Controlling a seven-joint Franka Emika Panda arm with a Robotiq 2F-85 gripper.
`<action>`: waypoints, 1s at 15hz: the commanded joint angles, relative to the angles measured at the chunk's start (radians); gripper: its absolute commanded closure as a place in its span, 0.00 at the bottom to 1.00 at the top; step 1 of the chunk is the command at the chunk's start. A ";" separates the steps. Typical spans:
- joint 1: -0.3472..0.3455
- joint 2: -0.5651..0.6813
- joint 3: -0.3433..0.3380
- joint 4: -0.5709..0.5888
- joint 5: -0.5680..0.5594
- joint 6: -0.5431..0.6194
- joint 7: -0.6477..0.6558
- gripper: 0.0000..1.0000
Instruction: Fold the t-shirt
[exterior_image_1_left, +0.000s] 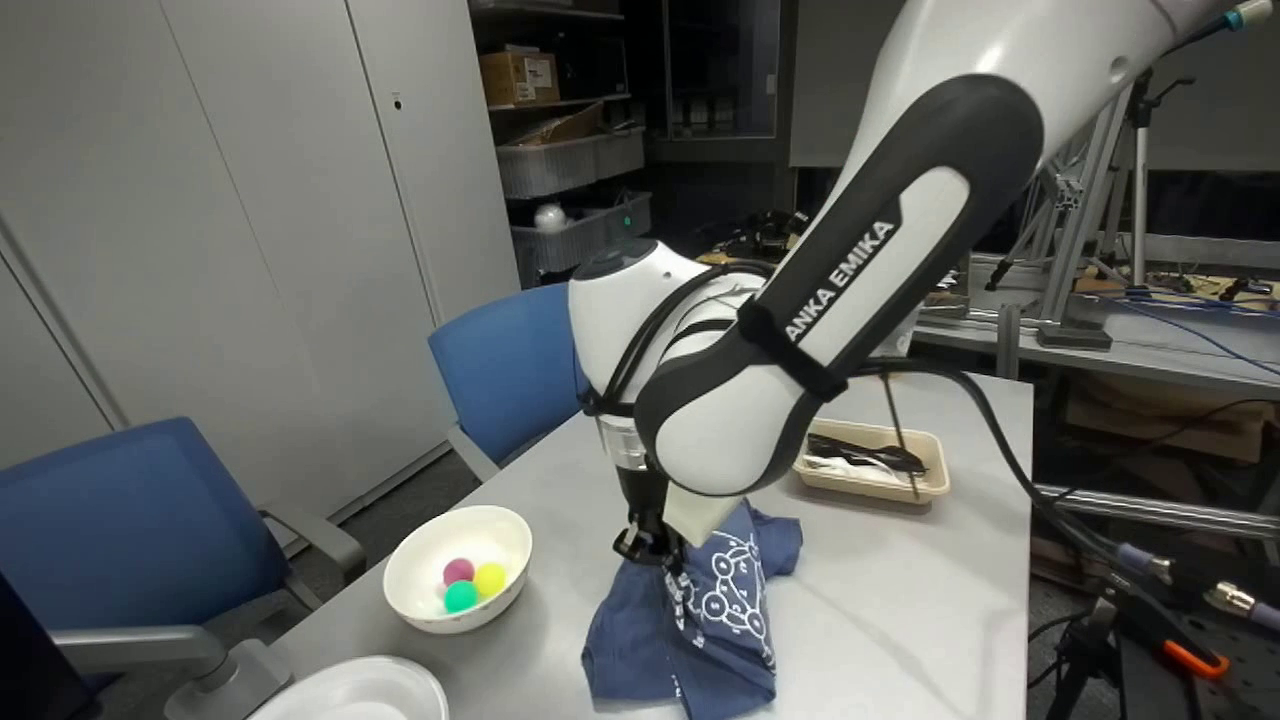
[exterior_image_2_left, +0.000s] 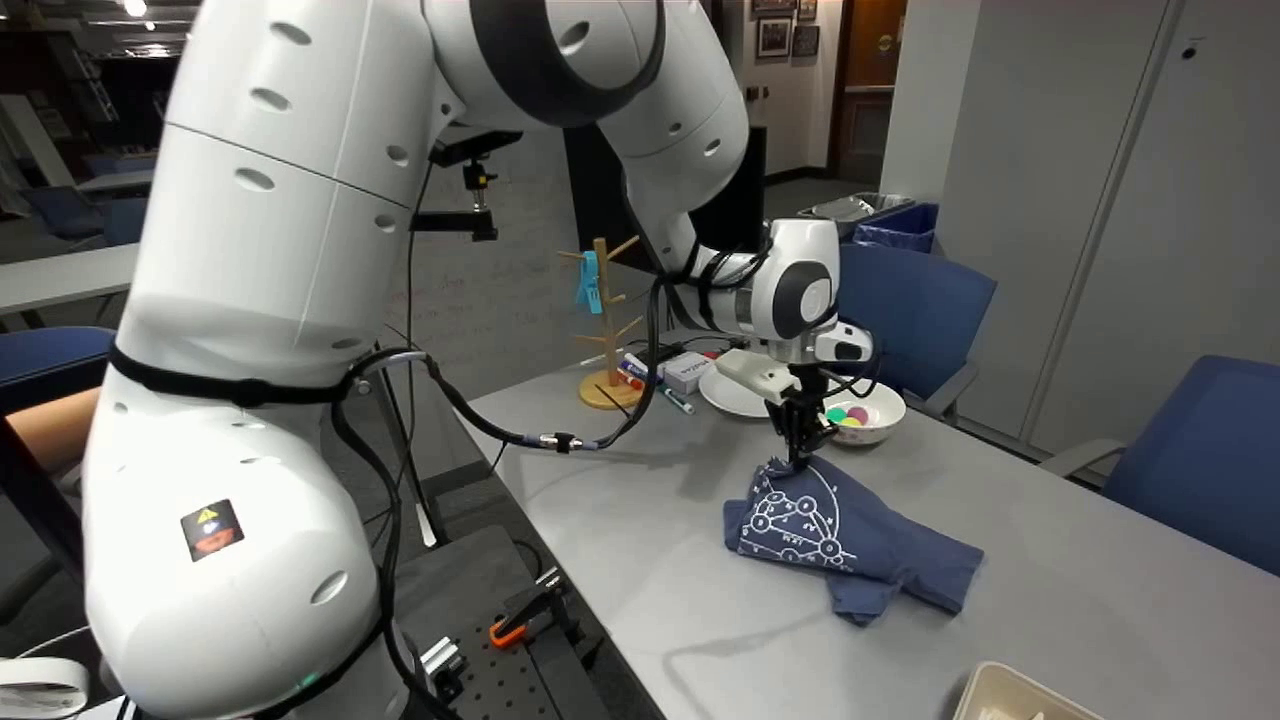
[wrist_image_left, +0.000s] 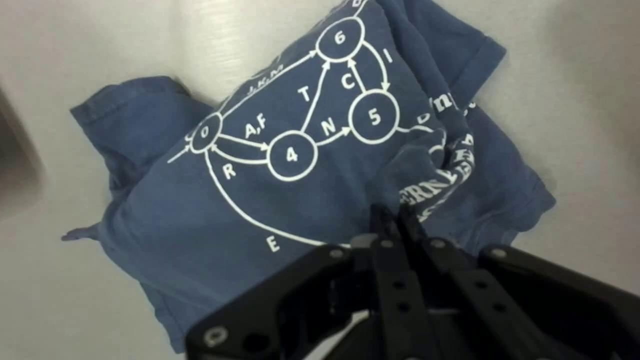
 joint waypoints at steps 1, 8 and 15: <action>0.033 0.141 -0.009 0.141 -0.028 0.038 -0.038 0.99; 0.063 0.293 0.010 0.293 0.005 0.023 -0.094 0.70; 0.038 0.199 0.045 0.221 0.097 -0.091 -0.114 0.26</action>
